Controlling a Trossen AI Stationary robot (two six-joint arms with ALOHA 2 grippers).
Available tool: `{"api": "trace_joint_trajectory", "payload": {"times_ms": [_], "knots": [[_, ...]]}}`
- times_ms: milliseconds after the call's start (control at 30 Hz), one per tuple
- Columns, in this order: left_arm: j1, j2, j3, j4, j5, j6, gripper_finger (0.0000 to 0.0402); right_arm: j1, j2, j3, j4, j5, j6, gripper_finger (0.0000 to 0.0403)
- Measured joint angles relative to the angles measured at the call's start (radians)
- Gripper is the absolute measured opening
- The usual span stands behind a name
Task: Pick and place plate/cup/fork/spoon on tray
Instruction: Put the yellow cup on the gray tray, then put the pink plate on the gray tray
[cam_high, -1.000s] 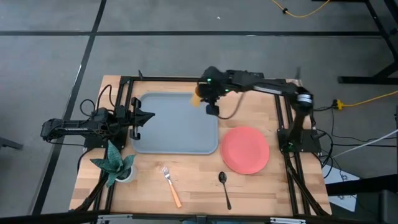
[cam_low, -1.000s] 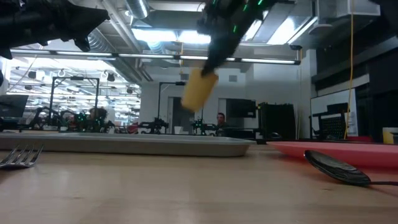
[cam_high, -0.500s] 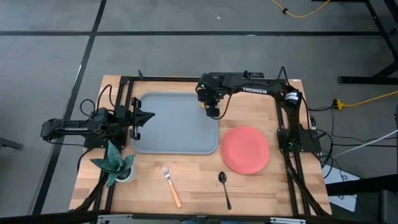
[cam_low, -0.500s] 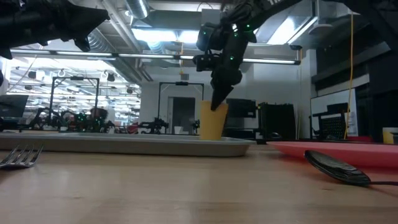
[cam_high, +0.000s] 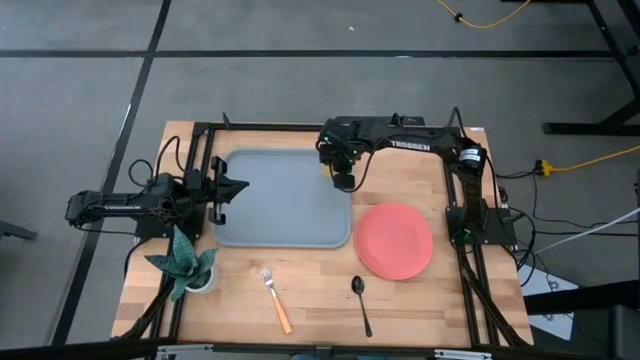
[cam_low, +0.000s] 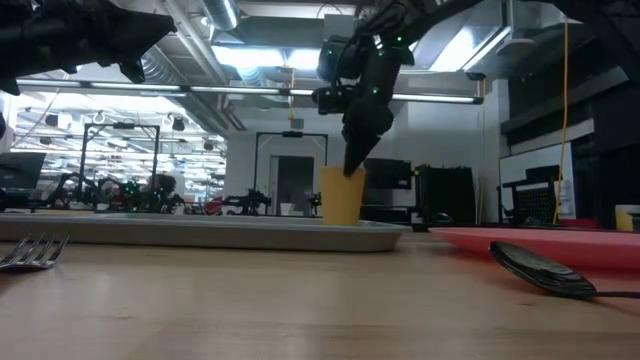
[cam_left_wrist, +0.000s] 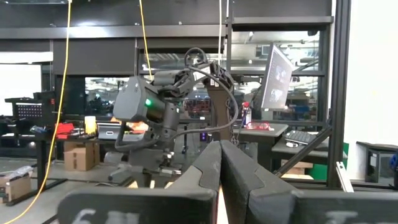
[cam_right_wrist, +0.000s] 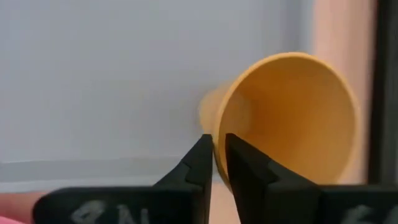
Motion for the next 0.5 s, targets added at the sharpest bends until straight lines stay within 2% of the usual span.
{"api": "trace_joint_trajectory", "payload": {"times_ms": [300,500], "knots": [[0.000,0.000,0.000,-0.011,0.000,0.000,0.0000,0.021,-0.001,0.106,-0.125,-0.011,0.028,0.0052],[0.000,0.000,0.000,-0.017,0.000,0.000,0.0000,0.063,-0.002,0.214,-0.272,-0.011,0.029,0.0052]]}}
